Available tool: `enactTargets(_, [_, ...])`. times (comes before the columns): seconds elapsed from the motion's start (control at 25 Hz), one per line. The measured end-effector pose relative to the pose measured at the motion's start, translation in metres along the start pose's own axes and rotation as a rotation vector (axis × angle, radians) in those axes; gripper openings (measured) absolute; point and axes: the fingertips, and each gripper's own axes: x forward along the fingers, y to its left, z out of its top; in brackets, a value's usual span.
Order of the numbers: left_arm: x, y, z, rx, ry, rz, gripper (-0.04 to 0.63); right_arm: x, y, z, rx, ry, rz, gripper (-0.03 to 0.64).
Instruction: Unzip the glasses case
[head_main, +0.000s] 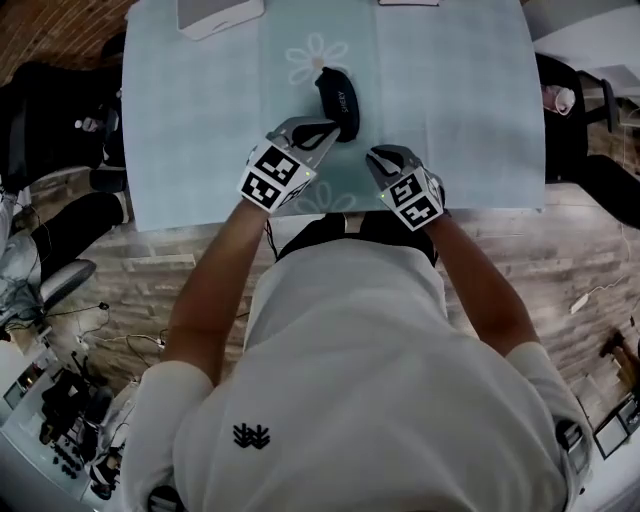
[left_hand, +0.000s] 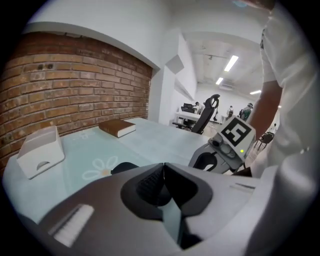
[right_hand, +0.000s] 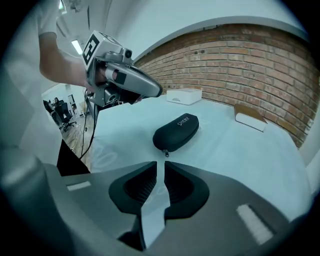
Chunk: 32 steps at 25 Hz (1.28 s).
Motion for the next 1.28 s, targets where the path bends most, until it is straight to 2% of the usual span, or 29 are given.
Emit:
enactTargets(0.28, [0.05, 0.025, -0.009, 0.01, 0.045, -0.056, 0.057, 0.039, -0.009, 0.001, -0.001, 0.056, 0.024, 0.046])
enactTargets(0.68, [0.071, 0.025, -0.033, -0.008, 0.095, -0.084, 0.055, 0.055, -0.01, 0.008, 0.018, 0.05, 0.067, 0.055])
enactTargets(0.88, [0.073, 0.025, -0.033, -0.037, 0.085, -0.081, 0.055, 0.055, -0.013, 0.007, 0.023, 0.046, 0.074, 0.051])
enactTargets(0.96, [0.072, 0.027, -0.034, -0.04, 0.085, -0.079, 0.055, 0.055, -0.012, 0.008, 0.027, 0.046, 0.069, 0.028])
enactTargets(1.28, [0.074, 0.024, -0.033, -0.056, 0.07, -0.077, 0.055, 0.046, -0.014, 0.004, 0.017, 0.051, 0.019, 0.026])
